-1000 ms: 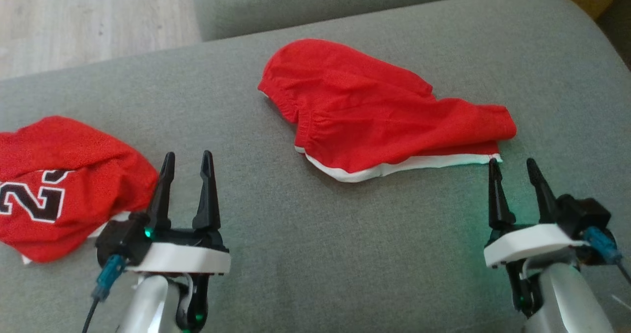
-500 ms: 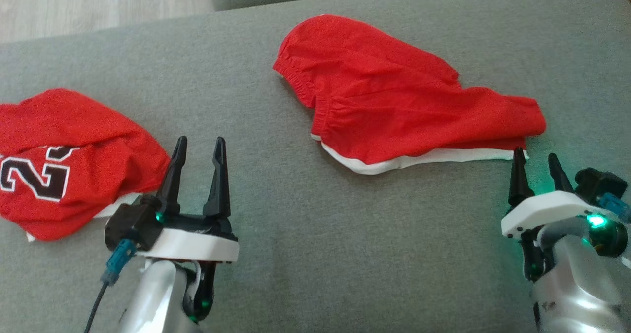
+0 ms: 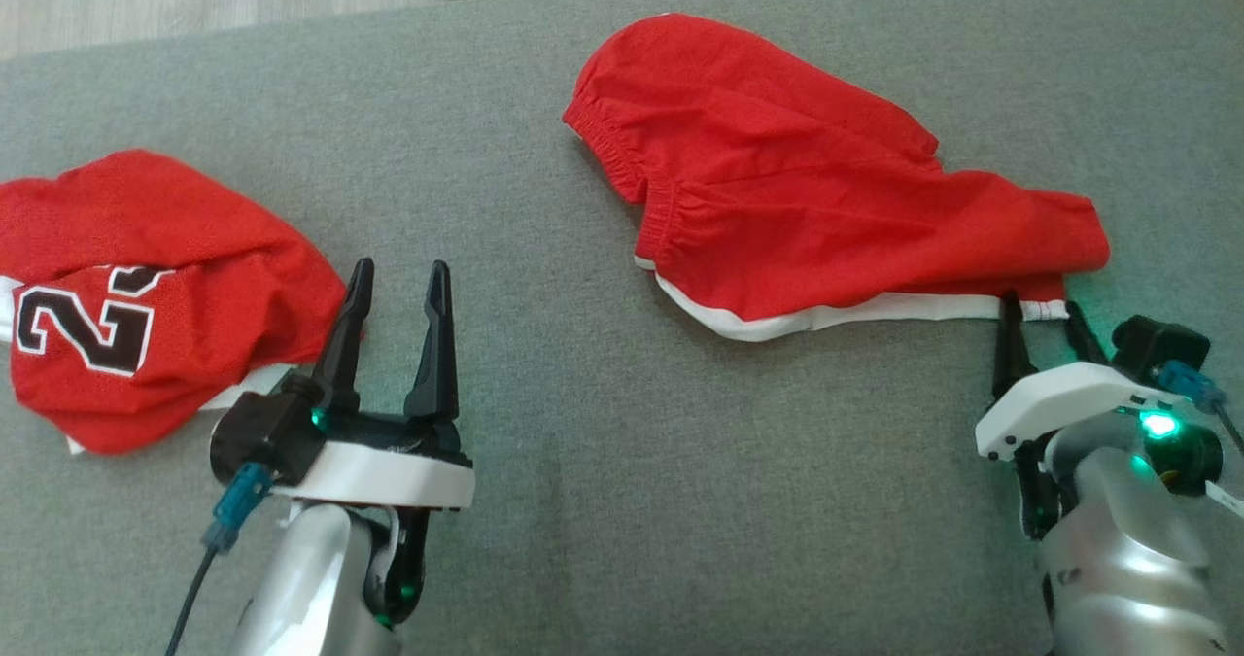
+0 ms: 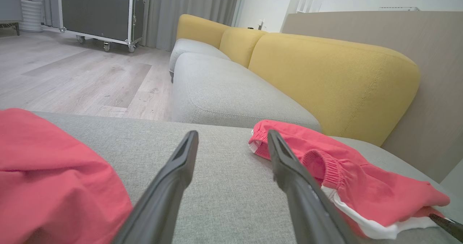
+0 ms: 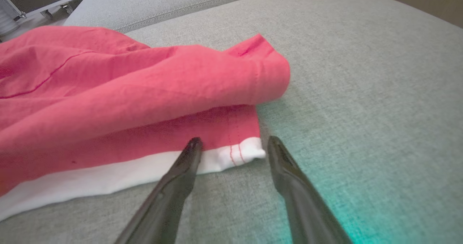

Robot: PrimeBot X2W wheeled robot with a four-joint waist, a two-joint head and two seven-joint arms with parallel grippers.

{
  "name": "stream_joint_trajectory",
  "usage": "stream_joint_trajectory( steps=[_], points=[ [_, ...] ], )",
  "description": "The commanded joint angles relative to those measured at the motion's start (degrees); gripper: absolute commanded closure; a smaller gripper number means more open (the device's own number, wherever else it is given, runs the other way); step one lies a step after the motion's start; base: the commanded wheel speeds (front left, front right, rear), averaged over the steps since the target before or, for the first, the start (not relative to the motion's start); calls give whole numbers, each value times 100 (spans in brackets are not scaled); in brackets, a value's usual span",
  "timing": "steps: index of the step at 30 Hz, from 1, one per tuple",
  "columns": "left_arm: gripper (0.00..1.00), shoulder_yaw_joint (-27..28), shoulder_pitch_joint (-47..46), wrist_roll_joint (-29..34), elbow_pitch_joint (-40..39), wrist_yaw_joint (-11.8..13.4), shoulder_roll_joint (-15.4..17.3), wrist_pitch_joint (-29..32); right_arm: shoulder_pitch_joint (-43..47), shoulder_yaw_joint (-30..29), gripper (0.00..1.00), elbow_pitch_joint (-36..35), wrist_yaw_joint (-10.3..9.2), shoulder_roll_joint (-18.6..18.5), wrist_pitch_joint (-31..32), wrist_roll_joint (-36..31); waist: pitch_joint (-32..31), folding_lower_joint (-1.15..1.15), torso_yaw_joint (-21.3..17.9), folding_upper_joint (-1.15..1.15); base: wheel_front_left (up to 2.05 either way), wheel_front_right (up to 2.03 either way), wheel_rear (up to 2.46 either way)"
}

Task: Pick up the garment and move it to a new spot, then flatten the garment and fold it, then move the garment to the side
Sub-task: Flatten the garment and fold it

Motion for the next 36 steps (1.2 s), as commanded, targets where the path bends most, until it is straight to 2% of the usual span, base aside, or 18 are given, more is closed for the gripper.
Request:
stream_joint_trajectory(
  steps=[1,2,12,19,23,27,36],
  points=[
    [0,155,-173,72,-129,-32,26,-46,-152,130,88,-46,-4,-10,-95,-92,-20,0,-19,0,0,0,0],
    [0,163,-164,77,-119,-32,26,-46,-158,131,100,-36,-4,-10,-112,-142,-35,0,-34,0,0,0,0],
    [0,-120,-256,95,-21,-33,163,-46,-147,22,100,-173,-4,-10,-173,-282,-74,0,-240,0,0,0,0],
    [0,-1565,-781,-124,491,-34,557,345,-242,291,100,-192,-4,-9,-178,229,45,0,-458,0,0,0,0],
    [0,-2186,-1243,-292,862,-34,740,642,-353,507,100,-181,-4,-9,-179,486,179,0,-567,0,0,0,0],
    [0,-2626,-1690,-456,1191,-34,839,717,-462,681,100,-201,-4,-9,-179,718,325,0,-634,0,0,0,0],
    [0,-3350,-2458,-897,1673,-34,921,452,-570,858,100,-279,-4,-9,-179,854,555,0,-733,0,0,0,0]
  ],
)
